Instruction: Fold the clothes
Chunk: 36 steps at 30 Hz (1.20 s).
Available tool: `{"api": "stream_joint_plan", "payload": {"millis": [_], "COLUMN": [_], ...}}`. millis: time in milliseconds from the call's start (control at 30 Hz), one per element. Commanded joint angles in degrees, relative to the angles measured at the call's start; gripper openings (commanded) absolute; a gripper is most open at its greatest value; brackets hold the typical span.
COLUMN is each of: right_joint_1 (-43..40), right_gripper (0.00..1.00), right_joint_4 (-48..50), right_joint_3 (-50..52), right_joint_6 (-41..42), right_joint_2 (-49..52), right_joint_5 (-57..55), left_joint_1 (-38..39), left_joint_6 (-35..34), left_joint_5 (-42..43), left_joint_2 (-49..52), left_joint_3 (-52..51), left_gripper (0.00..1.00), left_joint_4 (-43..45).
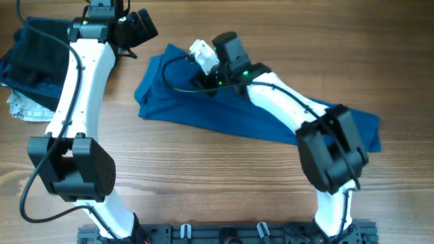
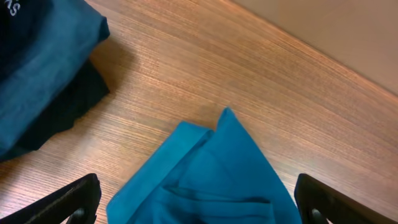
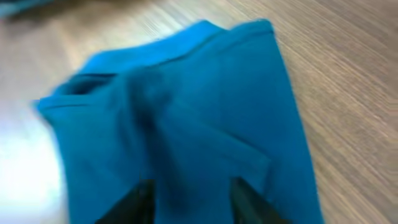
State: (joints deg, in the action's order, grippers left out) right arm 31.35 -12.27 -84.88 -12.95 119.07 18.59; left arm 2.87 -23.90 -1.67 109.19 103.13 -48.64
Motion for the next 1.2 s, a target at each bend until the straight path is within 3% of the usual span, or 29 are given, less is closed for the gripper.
{"api": "stream_joint_plan", "payload": {"millis": [0,133,500,667,800,1033,1167], "right_joint_1": [-0.61,-0.68,-0.66,-0.66,-0.66,-0.66,-0.66], "right_gripper": [0.47,0.59,0.57,0.45,0.05,0.04,0.04], "right_joint_4": [4.55,8.74,8.20,8.79,8.83,8.22,2.08], "right_joint_3": [-0.83,-0.83,-0.11,-0.13,-0.39,-0.39,-0.39], "right_joint_6": [-0.55,-0.63,-0.35,1.03,1.14,1.27,6.01], "right_joint_2": [5.03,6.19,8.61,8.98,8.76,3.13,-0.02], "right_joint_5": [-5.05,-5.11,-4.98,-3.30,-3.06,3.23,5.18], "left_joint_1": [-0.04,-0.04,-0.04,-0.04,-0.04,-0.04,-0.04], "left_joint_6": [-0.37,-0.37,-0.37,-0.37,-0.37,-0.37,-0.37], "left_joint_5": [-0.37,-0.37,-0.37,-0.37,-0.37,-0.37,-0.37], "left_joint_2": [-0.11,-0.11,-0.11,-0.11,-0.11,-0.11,-0.11], "left_joint_3": [0.28,0.28,0.28,0.28,0.28,0.28,0.28], "left_gripper": [1.00,1.00,1.00,1.00,1.00,1.00,1.00], "left_joint_4": [-0.07,-0.04,-0.04,-0.07,-0.07,-0.04,-0.07]}}
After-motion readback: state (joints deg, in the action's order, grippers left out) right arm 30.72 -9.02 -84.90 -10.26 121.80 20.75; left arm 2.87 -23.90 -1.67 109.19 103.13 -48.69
